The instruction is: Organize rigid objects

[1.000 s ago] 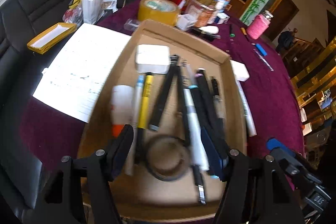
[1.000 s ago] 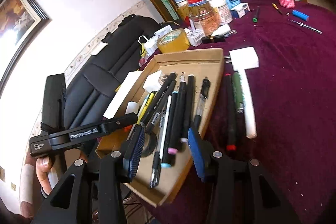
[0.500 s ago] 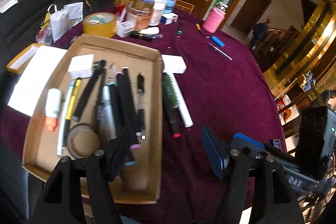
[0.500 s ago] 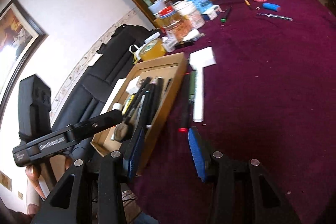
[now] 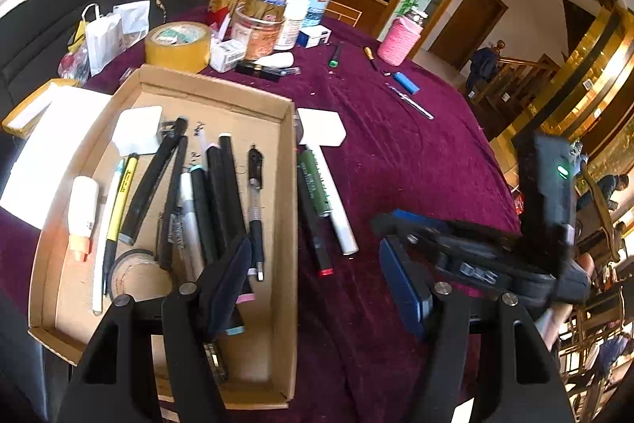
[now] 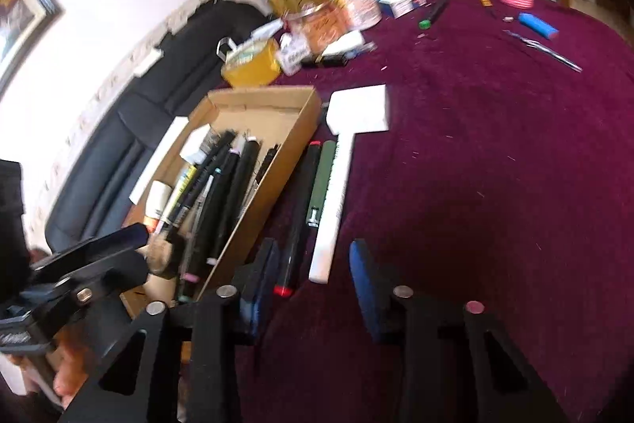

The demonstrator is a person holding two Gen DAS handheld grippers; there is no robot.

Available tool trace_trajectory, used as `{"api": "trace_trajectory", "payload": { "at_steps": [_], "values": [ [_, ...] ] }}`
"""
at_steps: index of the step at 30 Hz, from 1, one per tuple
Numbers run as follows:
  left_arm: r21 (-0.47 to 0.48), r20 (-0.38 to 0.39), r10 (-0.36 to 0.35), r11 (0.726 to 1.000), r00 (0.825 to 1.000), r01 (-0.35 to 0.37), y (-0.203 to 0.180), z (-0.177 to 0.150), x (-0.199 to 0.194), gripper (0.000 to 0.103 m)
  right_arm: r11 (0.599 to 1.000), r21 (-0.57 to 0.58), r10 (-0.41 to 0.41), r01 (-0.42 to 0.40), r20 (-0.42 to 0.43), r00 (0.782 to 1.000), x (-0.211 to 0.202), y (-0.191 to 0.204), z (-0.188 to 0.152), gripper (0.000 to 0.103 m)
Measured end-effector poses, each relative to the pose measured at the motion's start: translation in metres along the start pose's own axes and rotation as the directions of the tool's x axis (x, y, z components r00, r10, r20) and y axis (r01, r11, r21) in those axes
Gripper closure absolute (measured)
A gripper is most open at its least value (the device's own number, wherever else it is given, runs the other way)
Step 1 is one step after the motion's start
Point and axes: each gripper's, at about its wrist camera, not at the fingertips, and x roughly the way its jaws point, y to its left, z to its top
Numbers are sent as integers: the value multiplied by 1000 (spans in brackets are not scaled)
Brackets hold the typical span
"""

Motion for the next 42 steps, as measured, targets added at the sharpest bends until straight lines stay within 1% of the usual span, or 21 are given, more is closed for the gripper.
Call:
{"api": "trace_trajectory", "payload": {
  "at_steps": [1, 3, 8, 9, 11, 14, 17, 20, 25, 30, 33, 35, 39, 41, 42],
  "values": [
    [1, 0, 3, 1000, 1000, -3, 2, 0, 1, 37, 1000, -12, -11, 11, -21, 1000, 10, 1, 5, 72],
    [2, 3, 5, 1000, 1000, -5, 7, 1, 2, 36, 1000, -16, -28, 27, -54, 998, 28, -1, 14, 79],
    [-7, 4, -3, 1000, 1000, 3, 15, 3, 5, 36, 998, -4, -58, 58, -122, 991, 58, -10, 28, 81],
    [-7, 2, -5, 1000, 1000, 5, 16, 4, 6, 36, 998, -10, -56, 55, -119, 991, 58, -10, 28, 82],
    [-9, -2, -8, 1000, 1000, 8, 19, 6, 9, 37, 998, -40, -56, 51, -129, 990, 57, -6, 28, 82],
    [-8, -16, -14, 1000, 1000, 13, 19, 9, 15, 36, 990, -115, -103, 86, -151, 983, 56, 1, 26, 82],
    [2, -19, -14, 1000, 1000, 14, 15, 11, 17, 37, 980, -181, -119, 86, -180, 976, 59, 10, 20, 82],
    [10, -22, -14, 1000, 1000, 14, 10, 13, 21, 37, 964, -235, -164, 123, -165, 973, 63, 19, 17, 82],
    [35, -44, 1, 999, 999, 1, -6, 15, 31, 37, 979, -167, -142, 116, -152, 978, 51, 1, 18, 88],
    [81, -75, 17, 997, 997, -11, -29, 19, 49, 37, 993, -76, -98, 90, -105, 990, 27, -40, 12, 89],
    [124, -87, 38, 992, 995, -27, -50, 25, 63, 37, 997, -10, -79, 78, -83, 993, 23, -64, 13, 89],
    [158, -95, 51, 987, 994, -36, -63, 30, 76, 37, 992, 50, -112, 116, -77, 991, 18, -80, 15, 89],
    [204, -125, 95, 976, 988, -68, -80, 43, 107, 37, 980, 135, -140, 147, -62, 988, 7, -102, 18, 89],
    [192, -166, 112, 978, 980, -79, -82, 52, 127, 40, 974, 163, -150, 159, -67, 986, 7, -110, 18, 89],
    [183, -191, 116, 980, 975, -80, -82, 55, 137, 47, 971, 178, -151, 161, -68, 986, 6, -113, 19, 89]
  ]
}}
